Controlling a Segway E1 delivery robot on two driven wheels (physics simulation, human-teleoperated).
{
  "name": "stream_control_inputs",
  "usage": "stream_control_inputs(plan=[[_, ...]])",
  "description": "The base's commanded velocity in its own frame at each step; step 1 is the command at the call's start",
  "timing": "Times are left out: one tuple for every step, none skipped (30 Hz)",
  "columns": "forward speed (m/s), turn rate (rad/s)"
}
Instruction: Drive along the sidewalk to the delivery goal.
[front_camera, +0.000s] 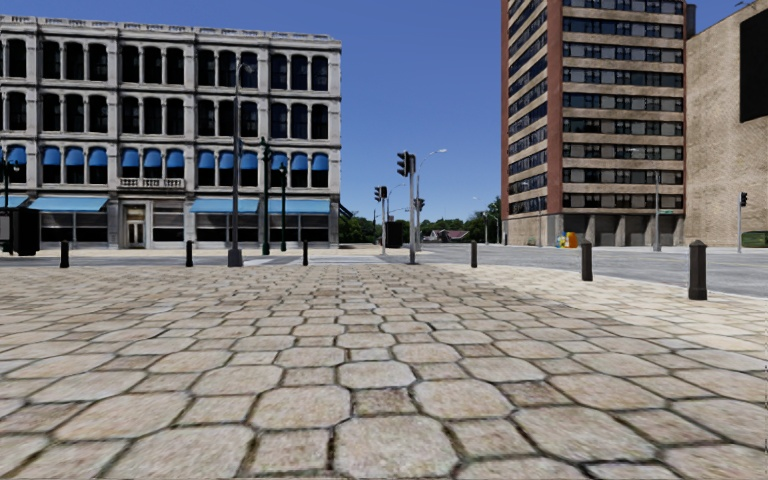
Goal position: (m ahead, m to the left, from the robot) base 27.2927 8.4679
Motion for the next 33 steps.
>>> stream_control_inputs(plan=[[2.00, 0.00], [2.00, 0.00], [2.00, 0.00], [2.00, 0.00], [2.00, 0.00], [2.00, 0.00], [2.00, 0.00], [2.00, 0.00], [2.00, 0.00], [2.00, 0.00], [2.00, 0.00], [2.00, 0.00], [2.00, 0.02], [2.00, 0.02], [2.00, 0.07], [2.00, 0.08], [2.00, 0.10], [2.00, 0.15], [2.00, 0.18], [2.00, 0.18], [2.00, 0.18], [2.00, 0.18], [2.00, 0.18], [2.00, 0.19], [2.00, 0.21], [2.00, 0.21], [2.00, 0.22], [2.00, 0.22], [2.00, 0.22], [2.00, 0.26], [2.00, 0.29], [2.00, 0.31], [2.00, 0.31]])
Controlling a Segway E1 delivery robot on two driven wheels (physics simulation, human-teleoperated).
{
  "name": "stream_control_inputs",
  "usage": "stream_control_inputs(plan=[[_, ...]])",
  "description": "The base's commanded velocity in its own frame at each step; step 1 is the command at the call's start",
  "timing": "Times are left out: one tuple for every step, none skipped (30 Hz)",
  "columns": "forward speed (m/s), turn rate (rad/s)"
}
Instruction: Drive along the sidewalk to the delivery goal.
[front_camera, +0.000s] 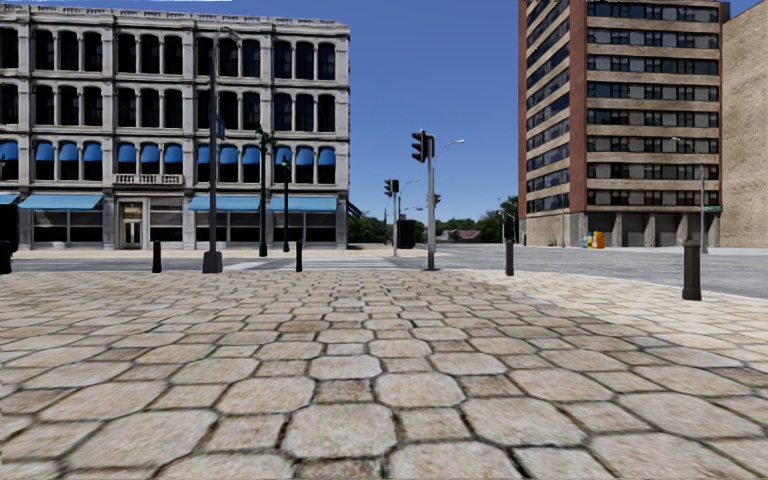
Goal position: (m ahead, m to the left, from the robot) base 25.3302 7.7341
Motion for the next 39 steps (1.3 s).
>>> stream_control_inputs(plan=[[2.00, 0.32], [2.00, 0.32], [2.00, 0.33], [2.00, 0.34], [2.00, 0.35], [2.00, 0.35], [2.00, 0.35], [2.00, 0.35], [2.00, 0.35], [2.00, 0.33], [2.00, 0.33], [2.00, 0.00], [2.00, 0.00], [2.00, 0.00], [2.00, 0.00], [2.00, 0.00], [2.00, 0.00], [2.00, 0.00], [2.00, 0.00], [2.00, 0.00], [2.00, 0.00], [2.00, 0.00], [2.00, 0.00], [2.00, 0.00], [2.00, 0.00], [2.00, 0.00], [2.00, 0.00], [2.00, 0.00], [2.00, 0.00], [2.00, 0.00], [2.00, 0.00], [2.00, 0.00], [2.00, 0.00], [2.00, 0.00], [2.00, 0.00], [2.00, 0.00], [2.00, 0.00], [2.00, 0.00], [2.00, 0.00]])
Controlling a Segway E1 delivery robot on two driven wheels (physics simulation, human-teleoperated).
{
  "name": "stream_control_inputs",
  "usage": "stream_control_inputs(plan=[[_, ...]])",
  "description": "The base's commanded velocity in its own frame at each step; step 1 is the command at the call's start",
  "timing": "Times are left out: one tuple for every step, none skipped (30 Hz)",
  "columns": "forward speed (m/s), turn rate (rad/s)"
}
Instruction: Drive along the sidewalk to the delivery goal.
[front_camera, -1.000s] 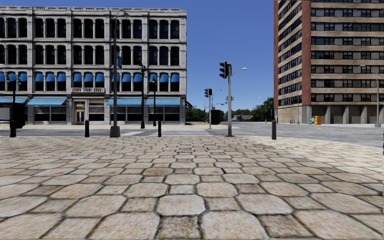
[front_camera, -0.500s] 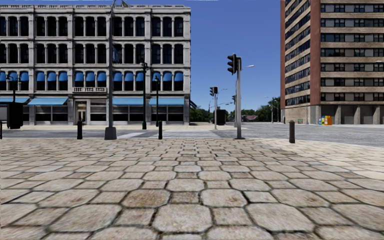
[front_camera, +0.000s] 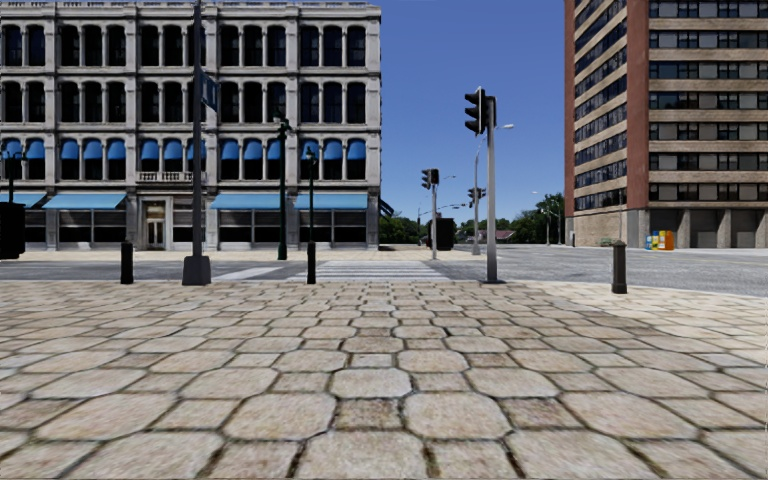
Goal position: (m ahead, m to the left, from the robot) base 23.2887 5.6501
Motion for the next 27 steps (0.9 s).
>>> stream_control_inputs(plan=[[2.00, 0.00], [2.00, 0.00], [2.00, 0.00], [2.00, 0.00], [2.00, 0.00], [2.00, 0.00], [2.00, 0.00], [2.00, 0.00], [2.00, 0.00], [2.00, 0.00], [2.00, 0.00], [2.00, 0.00], [2.00, 0.00], [2.00, 0.00], [2.00, 0.00], [2.00, 0.00], [2.00, 0.00], [2.00, 0.00], [2.00, 0.00], [2.00, 0.00], [2.00, 0.00], [2.00, 0.00], [2.00, 0.00], [2.00, 0.00], [2.00, 0.00], [2.00, 0.00], [2.00, 0.00]])
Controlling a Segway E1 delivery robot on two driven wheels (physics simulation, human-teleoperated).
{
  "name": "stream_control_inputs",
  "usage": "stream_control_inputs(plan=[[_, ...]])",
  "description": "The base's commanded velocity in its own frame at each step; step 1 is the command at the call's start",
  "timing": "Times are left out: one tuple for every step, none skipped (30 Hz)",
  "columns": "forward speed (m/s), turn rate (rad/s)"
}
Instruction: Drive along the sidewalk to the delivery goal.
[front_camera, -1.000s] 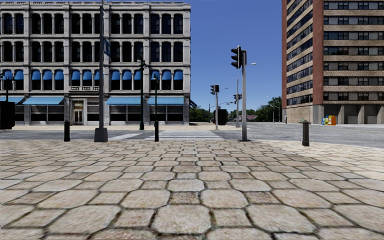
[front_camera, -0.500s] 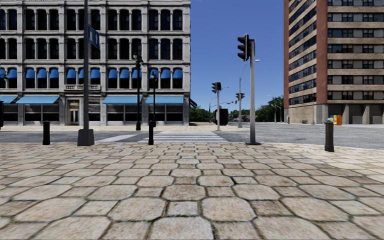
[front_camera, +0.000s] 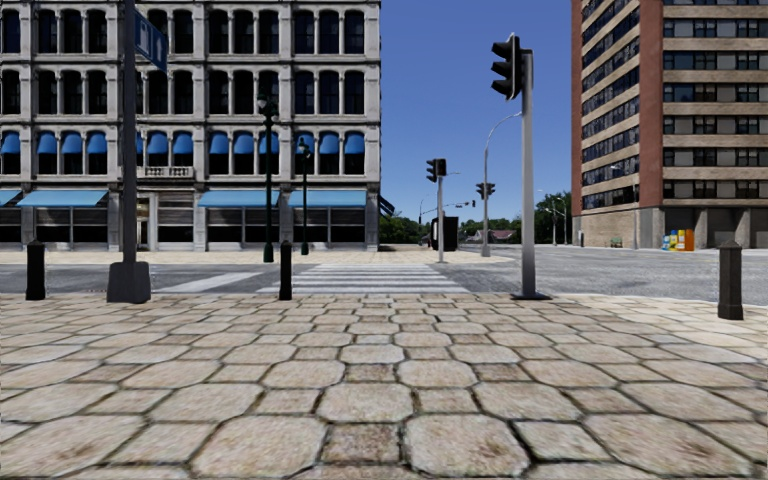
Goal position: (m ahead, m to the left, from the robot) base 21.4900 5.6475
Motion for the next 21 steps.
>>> stream_control_inputs(plan=[[2.00, 0.00], [2.00, 0.00], [2.00, 0.00], [2.00, 0.00], [2.00, 0.00], [2.00, 0.00], [2.00, 0.00], [2.00, 0.00], [2.00, 0.00], [2.00, 0.00], [2.00, 0.00], [2.00, 0.00], [2.00, 0.00], [2.00, 0.00], [2.00, 0.00], [2.00, 0.00], [2.00, 0.00], [2.00, 0.00], [2.00, 0.00], [2.00, 0.00], [2.00, 0.00]])
